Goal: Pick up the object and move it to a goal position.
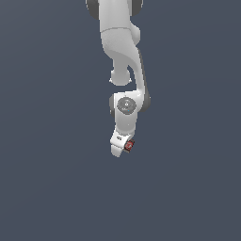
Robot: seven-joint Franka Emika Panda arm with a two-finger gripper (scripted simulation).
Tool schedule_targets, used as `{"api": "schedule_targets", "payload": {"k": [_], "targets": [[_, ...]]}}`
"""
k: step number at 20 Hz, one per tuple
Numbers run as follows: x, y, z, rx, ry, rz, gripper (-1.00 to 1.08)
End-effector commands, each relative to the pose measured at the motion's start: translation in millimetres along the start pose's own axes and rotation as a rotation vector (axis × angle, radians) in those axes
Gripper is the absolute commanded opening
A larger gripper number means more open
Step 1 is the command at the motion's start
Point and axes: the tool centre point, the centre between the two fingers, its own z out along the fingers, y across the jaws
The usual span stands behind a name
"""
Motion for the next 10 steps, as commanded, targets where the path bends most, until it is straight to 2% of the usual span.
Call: {"api": "schedule_targets", "payload": {"k": [1, 10], "targets": [[2, -1, -5, -0.001, 0.0, 0.0, -1.0], [24, -17, -53, -0.001, -0.001, -0.001, -1.0]]}}
